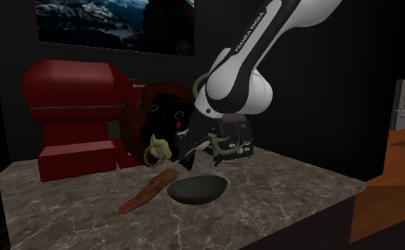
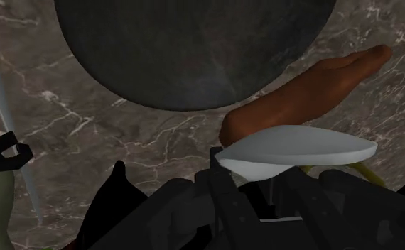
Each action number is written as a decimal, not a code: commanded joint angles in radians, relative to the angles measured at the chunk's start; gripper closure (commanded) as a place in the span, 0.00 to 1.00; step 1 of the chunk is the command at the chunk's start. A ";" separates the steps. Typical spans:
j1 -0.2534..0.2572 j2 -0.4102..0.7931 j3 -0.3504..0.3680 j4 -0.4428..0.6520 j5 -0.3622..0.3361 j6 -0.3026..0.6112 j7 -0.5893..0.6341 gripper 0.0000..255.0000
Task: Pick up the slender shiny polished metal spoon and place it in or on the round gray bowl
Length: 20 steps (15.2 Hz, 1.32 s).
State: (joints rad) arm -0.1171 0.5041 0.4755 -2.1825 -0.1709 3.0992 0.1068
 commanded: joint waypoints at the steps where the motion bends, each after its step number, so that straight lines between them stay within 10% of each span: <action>1: 0.021 0.025 -0.022 0.014 0.003 -0.243 0.004 1.00; 8: 0.027 0.024 -0.027 0.014 0.013 -0.243 -0.003 1.00; 9: 0.032 0.044 -0.035 0.040 0.009 -0.249 -0.006 0.00; 20: -0.073 -0.104 0.069 -0.039 0.085 -0.322 -0.056 0.00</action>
State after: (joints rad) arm -0.1835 0.4086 0.5397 -2.2231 -0.0913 2.7852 0.0545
